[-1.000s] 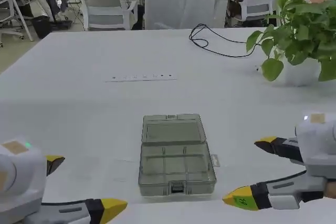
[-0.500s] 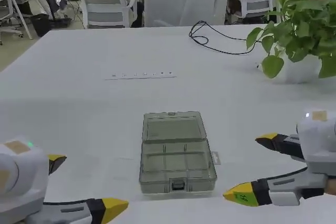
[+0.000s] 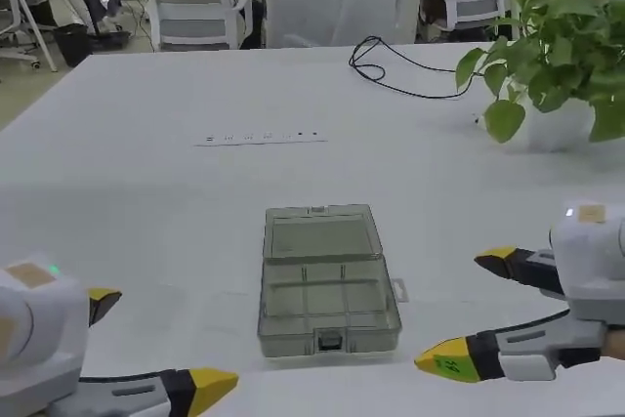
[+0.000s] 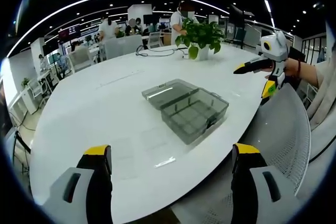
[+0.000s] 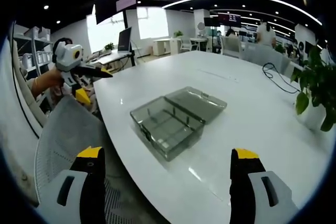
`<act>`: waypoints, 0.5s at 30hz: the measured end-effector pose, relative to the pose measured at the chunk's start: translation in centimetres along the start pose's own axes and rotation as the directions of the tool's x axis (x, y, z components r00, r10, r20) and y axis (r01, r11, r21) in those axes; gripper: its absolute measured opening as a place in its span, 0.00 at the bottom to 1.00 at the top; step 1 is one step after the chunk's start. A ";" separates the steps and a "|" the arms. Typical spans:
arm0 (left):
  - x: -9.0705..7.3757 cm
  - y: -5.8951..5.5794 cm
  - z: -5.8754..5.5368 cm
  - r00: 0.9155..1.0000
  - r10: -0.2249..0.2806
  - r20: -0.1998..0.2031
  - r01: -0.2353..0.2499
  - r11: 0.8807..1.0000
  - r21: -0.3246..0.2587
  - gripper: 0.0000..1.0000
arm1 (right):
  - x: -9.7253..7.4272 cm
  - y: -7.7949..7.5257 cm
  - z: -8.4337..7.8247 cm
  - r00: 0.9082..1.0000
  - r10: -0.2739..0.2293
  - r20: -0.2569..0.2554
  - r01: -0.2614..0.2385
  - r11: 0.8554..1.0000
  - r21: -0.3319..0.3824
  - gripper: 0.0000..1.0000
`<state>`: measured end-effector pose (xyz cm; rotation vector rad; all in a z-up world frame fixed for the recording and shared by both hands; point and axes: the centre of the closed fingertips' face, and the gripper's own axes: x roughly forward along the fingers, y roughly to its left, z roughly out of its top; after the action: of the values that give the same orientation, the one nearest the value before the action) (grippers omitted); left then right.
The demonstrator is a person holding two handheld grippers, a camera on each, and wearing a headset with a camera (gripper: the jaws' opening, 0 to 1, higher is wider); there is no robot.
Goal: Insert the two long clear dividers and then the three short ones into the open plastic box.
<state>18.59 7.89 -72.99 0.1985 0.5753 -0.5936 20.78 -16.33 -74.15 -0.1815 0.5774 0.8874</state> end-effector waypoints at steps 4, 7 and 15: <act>0.0 -0.1 0.0 1.000 -0.002 -0.001 0.002 1.000 0.002 0.97 | 0.0 0.0 -0.2 1.000 0.002 -0.009 -0.002 1.000 -0.003 1.00; 0.0 -0.3 0.1 1.000 -0.005 0.003 0.005 1.000 0.000 0.97 | 0.0 0.1 -0.2 1.000 0.007 -0.011 -0.007 1.000 -0.013 1.00; 0.0 -0.5 0.0 1.000 -0.010 -0.004 0.010 1.000 0.006 0.97 | 0.2 0.1 0.1 1.000 0.003 -0.016 -0.004 0.999 -0.035 1.00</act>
<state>18.28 7.48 -73.02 0.2032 0.5788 -0.6046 20.89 -16.06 -74.16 -0.2193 0.5777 0.9007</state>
